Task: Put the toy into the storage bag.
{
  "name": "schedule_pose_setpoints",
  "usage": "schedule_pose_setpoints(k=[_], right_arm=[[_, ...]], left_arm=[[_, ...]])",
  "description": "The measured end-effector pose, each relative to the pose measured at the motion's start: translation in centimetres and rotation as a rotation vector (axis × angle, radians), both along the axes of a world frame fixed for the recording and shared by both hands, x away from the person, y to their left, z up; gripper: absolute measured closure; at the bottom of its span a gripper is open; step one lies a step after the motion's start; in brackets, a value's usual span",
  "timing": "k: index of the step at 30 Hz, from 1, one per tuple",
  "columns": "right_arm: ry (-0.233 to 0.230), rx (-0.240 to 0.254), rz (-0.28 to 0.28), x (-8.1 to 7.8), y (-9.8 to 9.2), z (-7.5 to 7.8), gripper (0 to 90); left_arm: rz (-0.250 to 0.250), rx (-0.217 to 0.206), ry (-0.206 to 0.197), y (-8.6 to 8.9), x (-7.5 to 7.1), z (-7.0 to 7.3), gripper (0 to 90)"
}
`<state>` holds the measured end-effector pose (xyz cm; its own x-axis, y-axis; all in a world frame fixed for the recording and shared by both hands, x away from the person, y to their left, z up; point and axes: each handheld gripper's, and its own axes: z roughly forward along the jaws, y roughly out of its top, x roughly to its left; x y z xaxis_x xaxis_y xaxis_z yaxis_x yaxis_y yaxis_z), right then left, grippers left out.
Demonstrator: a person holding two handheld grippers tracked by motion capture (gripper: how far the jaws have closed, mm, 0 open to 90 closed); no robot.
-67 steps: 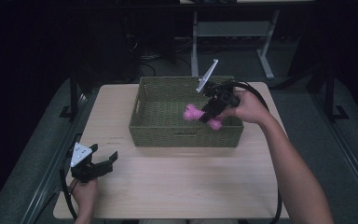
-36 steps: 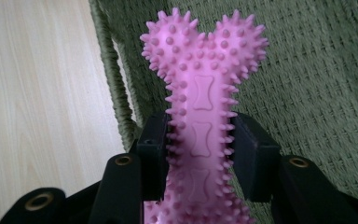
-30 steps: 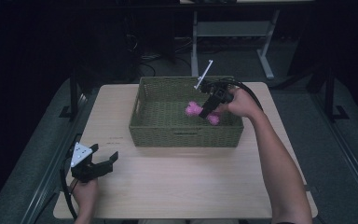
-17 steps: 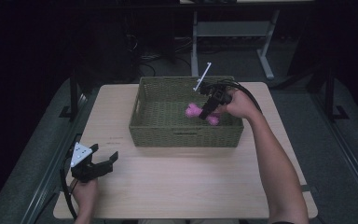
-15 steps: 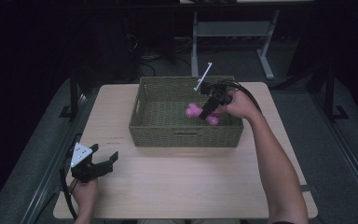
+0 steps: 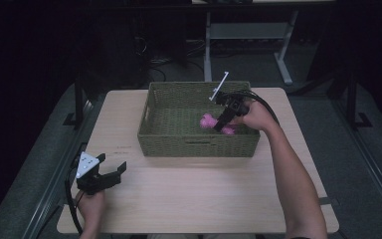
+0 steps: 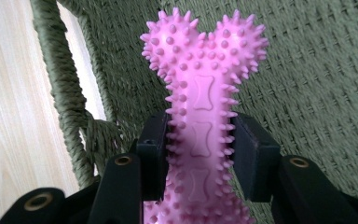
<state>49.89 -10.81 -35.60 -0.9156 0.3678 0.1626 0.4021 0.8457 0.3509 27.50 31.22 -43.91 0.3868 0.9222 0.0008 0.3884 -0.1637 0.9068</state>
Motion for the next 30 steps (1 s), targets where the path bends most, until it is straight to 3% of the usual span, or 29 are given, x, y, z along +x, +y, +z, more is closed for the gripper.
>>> schedule_pose_setpoints(k=[30], right_arm=[[0.029, -0.014, 0.002, -0.2, 0.4, -1.5, 57.8]], left_arm=[[0.005, 0.001, 0.001, 0.0, 0.0, 0.0, 13.8]])
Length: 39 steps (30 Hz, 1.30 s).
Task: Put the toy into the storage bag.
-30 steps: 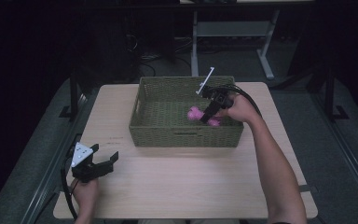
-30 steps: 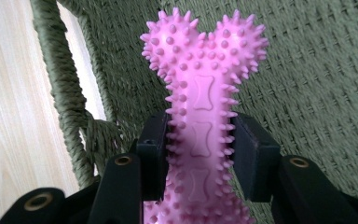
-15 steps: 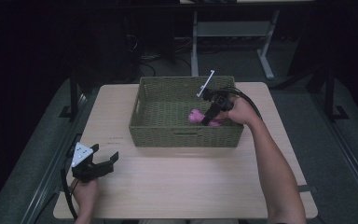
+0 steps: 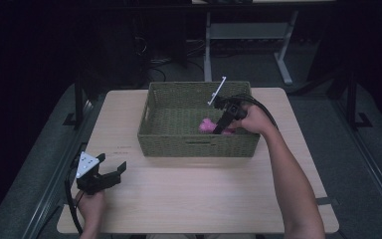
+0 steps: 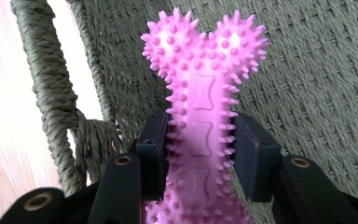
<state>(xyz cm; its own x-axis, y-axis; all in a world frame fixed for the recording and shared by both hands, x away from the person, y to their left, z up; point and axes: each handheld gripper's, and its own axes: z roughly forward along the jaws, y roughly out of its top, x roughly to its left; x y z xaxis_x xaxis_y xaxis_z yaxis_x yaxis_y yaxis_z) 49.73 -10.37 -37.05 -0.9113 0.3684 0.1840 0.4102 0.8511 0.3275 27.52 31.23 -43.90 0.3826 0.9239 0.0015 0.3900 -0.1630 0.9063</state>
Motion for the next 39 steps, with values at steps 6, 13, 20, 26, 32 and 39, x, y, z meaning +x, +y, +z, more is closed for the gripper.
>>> schedule_pose_setpoints(k=[6, 13, 20, 26, 32, 39], right_arm=[[-0.002, 0.001, -0.004, 0.1, -0.1, 0.0, 57.7], [0.006, 0.008, -0.010, 0.3, -0.1, -0.2, 57.1], [0.014, 0.000, -0.013, 0.2, 0.3, -0.7, 57.3], [0.012, 0.040, -0.033, 0.2, 0.0, -0.3, 54.1], [-0.011, 0.049, -0.057, 0.1, -0.7, 0.5, 50.1], [-0.016, 0.066, -0.076, -0.3, -1.4, 1.0, 47.5]], left_arm=[[-0.002, 0.001, 0.004, -0.2, 0.1, 0.0, 13.8], [-0.005, 0.000, 0.006, -0.1, 0.1, 0.0, 13.9], [-0.005, -0.002, 0.000, 0.0, -0.1, 0.0, 13.8], [-0.008, 0.005, 0.004, -0.1, 0.0, 0.0, 13.9], [-0.007, 0.003, 0.002, -0.1, -0.1, 0.0, 13.8], [-0.010, 0.003, 0.006, -0.2, 0.0, -0.1, 13.9]])
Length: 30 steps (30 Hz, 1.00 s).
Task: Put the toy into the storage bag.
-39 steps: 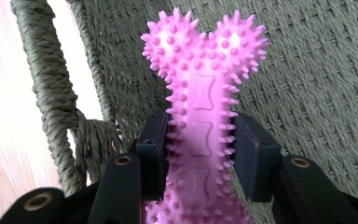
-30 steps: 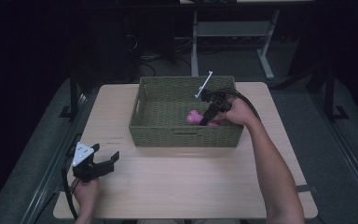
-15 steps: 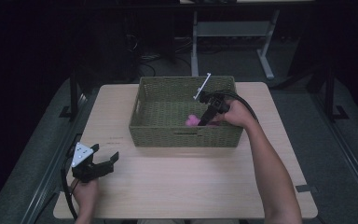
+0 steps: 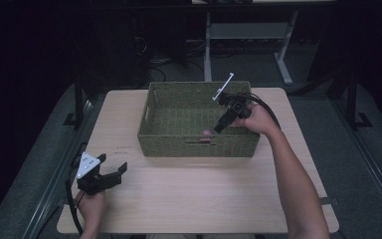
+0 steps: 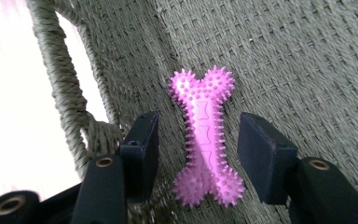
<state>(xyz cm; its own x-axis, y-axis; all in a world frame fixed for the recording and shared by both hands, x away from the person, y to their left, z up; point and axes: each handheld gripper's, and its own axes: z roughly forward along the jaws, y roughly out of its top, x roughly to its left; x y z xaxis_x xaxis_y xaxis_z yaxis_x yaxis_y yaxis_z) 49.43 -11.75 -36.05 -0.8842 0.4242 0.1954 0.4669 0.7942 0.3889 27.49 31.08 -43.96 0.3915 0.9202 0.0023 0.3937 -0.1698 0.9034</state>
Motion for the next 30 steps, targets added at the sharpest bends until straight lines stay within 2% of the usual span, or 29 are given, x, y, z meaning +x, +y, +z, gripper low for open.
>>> schedule_pose_setpoints(k=[8, 13, 22, 30], right_arm=[[-0.015, 0.031, -0.034, -0.6, -1.2, 1.4, 43.6], [-0.028, 0.028, -0.038, -1.1, -1.6, 2.0, 41.1], [-0.042, 0.058, -0.050, -1.9, -2.3, 3.2, 35.7], [-0.057, 0.079, -0.047, -3.0, -2.9, 4.1, 34.6]], left_arm=[[0.000, -0.005, -0.005, 0.0, 0.0, 0.0, 13.9], [0.000, -0.004, -0.003, 0.0, 0.0, 0.0, 13.8], [0.001, -0.002, -0.002, 0.0, 0.0, 0.0, 13.9], [-0.002, -0.005, -0.003, 0.0, -0.1, 0.0, 13.8]])
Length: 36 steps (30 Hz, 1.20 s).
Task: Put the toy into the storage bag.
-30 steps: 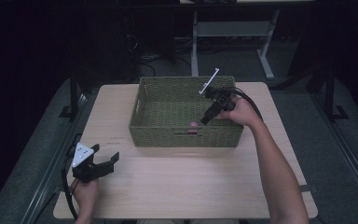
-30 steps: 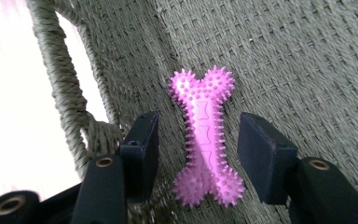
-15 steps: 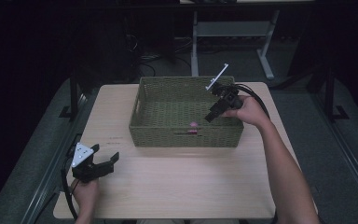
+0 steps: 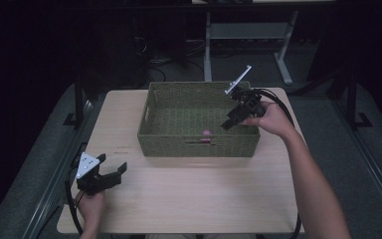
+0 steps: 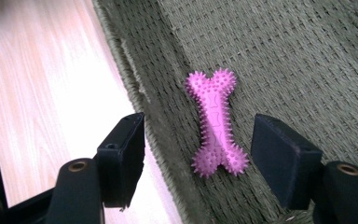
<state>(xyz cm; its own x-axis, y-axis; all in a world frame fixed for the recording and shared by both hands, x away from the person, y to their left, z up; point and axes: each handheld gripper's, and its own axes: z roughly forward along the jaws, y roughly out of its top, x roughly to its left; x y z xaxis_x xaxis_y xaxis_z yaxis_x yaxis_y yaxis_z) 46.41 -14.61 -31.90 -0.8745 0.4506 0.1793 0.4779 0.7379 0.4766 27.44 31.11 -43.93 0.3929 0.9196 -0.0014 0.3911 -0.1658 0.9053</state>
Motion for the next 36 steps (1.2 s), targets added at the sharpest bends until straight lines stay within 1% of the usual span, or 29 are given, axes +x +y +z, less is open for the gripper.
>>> schedule_pose_setpoints(k=[5, 8, 10, 12, 18, 21, 24, 30, 34, 36], right_arm=[[-0.005, 0.013, -0.008, -0.7, -0.4, 0.4, 32.3], [-0.006, 0.037, 0.004, -1.3, -0.5, 0.6, 32.0], [-0.009, 0.027, 0.007, -1.6, -0.5, 0.6, 31.4], [-0.008, 0.026, 0.009, -1.9, -0.5, 0.7, 30.9], [-0.021, 0.038, 0.015, -2.9, -0.6, 0.9, 29.8], [-0.028, 0.044, 0.022, -3.3, -0.7, 0.9, 29.3], [-0.024, 0.046, 0.019, -3.6, -0.8, 0.8, 28.9], [-0.030, 0.064, 0.020, -4.4, -1.3, 0.6, 28.6], [-0.032, 0.066, 0.016, -4.9, -1.7, 0.5, 28.4], [-0.032, 0.081, 0.018, -5.2, -1.8, 0.5, 28.4]], left_arm=[[-0.001, 0.006, 0.000, -0.1, 0.0, 0.0, 13.9], [-0.001, 0.007, 0.002, -0.1, 0.1, 0.0, 13.9], [-0.001, 0.007, 0.001, -0.1, 0.0, 0.0, 13.8], [0.000, 0.007, 0.001, -0.1, 0.0, 0.0, 13.8], [-0.003, 0.007, 0.002, -0.1, 0.0, -0.1, 13.9], [-0.003, 0.006, 0.002, -0.1, 0.0, -0.1, 13.9], [-0.002, 0.011, 0.001, -0.1, 0.0, 0.0, 13.9], [-0.002, 0.008, 0.003, -0.2, 0.0, -0.1, 13.9], [-0.001, 0.012, 0.001, -0.1, 0.0, 0.0, 13.8], [0.000, 0.011, 0.002, -0.1, 0.0, 0.0, 13.9]])
